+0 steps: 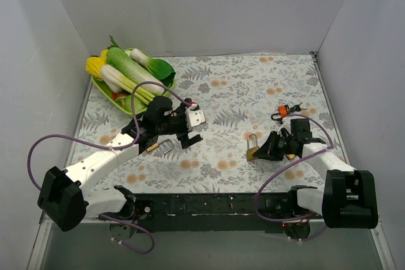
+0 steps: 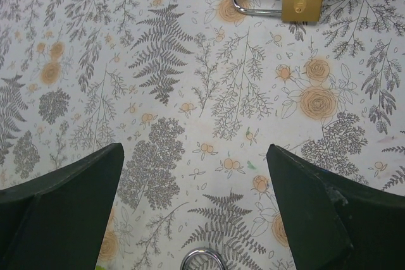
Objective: Lock with the key
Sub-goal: Place the lock at the center of the board.
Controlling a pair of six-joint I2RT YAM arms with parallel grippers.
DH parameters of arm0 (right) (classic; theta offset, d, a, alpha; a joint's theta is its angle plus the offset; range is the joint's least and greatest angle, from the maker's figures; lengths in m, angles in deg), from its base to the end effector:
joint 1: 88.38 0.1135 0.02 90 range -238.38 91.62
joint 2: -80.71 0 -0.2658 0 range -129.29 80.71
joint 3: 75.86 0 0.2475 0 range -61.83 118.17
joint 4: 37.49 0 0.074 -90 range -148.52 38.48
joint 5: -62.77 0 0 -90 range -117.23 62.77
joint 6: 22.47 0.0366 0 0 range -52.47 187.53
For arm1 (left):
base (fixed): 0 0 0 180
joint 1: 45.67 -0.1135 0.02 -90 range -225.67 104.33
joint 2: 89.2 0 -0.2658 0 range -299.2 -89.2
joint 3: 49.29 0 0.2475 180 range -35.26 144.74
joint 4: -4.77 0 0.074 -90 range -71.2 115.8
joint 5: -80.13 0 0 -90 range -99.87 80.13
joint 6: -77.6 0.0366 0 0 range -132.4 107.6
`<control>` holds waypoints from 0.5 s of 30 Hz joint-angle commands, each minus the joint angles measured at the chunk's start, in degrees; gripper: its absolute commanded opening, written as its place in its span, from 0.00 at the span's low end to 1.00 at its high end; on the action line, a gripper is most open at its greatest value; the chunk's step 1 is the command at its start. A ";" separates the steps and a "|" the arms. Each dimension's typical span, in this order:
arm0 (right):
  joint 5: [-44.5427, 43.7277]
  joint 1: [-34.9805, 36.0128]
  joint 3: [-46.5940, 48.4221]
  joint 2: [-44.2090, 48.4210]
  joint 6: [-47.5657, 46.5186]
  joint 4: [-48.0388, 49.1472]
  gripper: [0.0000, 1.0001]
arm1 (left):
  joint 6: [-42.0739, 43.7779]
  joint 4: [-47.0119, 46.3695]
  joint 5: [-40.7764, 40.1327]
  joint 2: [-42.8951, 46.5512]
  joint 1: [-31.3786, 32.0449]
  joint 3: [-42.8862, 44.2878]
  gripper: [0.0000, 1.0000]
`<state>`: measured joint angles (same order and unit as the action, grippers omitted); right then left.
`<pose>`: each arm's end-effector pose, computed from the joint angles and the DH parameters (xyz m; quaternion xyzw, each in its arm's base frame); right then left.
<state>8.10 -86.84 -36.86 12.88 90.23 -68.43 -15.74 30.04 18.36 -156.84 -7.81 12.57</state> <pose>0.1882 0.0262 0.1506 0.0911 0.9188 0.3386 0.1814 0.1916 -0.1709 0.2796 0.3651 0.7707 -0.3666 0.3720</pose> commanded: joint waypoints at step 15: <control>-14.68 -0.05 4.11 1.39 -1.42 -18.25 0.66 | -8.62 10.82 -7.75 2.06 -2.09 4.64 0.98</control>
<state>-0.23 -86.84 -35.07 14.52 92.41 -79.99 -22.82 38.48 12.63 -157.32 -9.16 15.98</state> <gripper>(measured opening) 0.632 0.982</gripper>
